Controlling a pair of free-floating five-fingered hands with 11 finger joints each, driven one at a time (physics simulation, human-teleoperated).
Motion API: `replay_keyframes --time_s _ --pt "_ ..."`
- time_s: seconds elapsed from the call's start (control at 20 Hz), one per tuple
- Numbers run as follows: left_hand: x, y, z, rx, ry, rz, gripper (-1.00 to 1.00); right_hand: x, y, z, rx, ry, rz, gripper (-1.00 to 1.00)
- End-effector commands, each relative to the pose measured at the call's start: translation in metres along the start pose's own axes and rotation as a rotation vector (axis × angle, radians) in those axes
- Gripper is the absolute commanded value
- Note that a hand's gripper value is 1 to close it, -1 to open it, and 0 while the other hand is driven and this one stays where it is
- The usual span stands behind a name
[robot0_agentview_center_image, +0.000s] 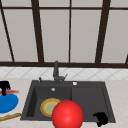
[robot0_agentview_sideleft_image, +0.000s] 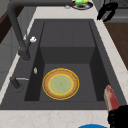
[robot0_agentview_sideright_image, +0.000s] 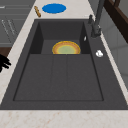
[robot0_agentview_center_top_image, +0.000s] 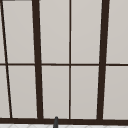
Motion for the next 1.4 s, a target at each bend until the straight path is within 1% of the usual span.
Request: replay_keyframes --time_s 0.0,0.1,0.15,0.25,0.35,0.4,0.45,0.5,0.65,0.75,0.8,0.9,0.95,1.05,1.1,1.15,1.35 --pt "0.006 -0.025 0.026 0.0 0.011 -0.032 1.0 0.0 0.0 0.0 0.0 0.0 0.0 0.0" --pt "0.002 -0.037 0.036 0.002 0.016 -0.043 1.0 0.0 0.0 0.0 0.0 0.0 0.0 0.0" --pt "-0.005 -0.047 0.04 0.003 0.011 -0.04 1.0 0.0 0.0 0.0 0.0 0.0 0.0 0.0" --pt "-0.012 -0.06 0.047 0.013 0.012 -0.026 1.0 0.0 0.0 0.0 0.0 0.0 0.0 0.0" --pt "-0.02 -0.073 0.057 0.011 0.012 -0.023 1.0 0.0 0.0 0.0 0.0 0.0 0.0 0.0" --pt "-0.029 -0.078 0.059 0.012 0.017 -0.011 1.0 0.0 0.0 0.0 0.0 0.0 0.0 0.0" --pt "-0.038 -0.082 0.06 0.016 0.022 -0.01 1.0 0.0 0.0 0.0 0.0 0.0 0.0 0.0" --pt "-0.05 -0.086 0.058 0.014 0.029 -0.009 1.0 0.0 0.0 0.0 0.0 0.0 0.0 0.0" --pt "-0.077 -0.1 0.066 0.015 0.027 -0.009 1.0 0.0 0.0 0.0 0.0 0.0 0.0 0.0" --pt "-0.097 -0.108 0.072 -0.002 0.005 -0.005 1.0 0.0 0.0 0.0 0.0 0.0 0.0 0.0" --pt "-0.106 -0.113 0.072 -0.005 0.006 -0.005 1.0 0.0 0.0 0.0 0.0 0.0 0.0 0.0" --pt "-0.118 -0.125 0.074 -0.01 -0.002 -0.004 1.0 0.0 0.0 0.0 0.0 0.0 0.0 0.0" --pt "-0.121 -0.132 0.078 -0.017 -0.016 -0.003 1.0 0.0 0.0 0.0 0.0 0.0 0.0 0.0" --pt "-0.132 -0.143 0.089 -0.022 -0.036 -0.004 1.0 0.0 0.0 0.0 0.0 0.0 0.0 0.0" --pt "-0.136 -0.143 0.094 -0.017 -0.053 0.015 1.0 0.0 0.0 0.0 0.0 0.0 0.0 0.0" --pt "-0.138 -0.142 0.095 -0.004 -0.063 0.019 1.0 0.0 0.0 0.0 0.0 0.0 0.0 0.0" --pt "-0.142 -0.135 0.104 0.037 -0.075 0.042 1.0 0.0 0.0 0.0 0.0 0.0 0.0 0.0"
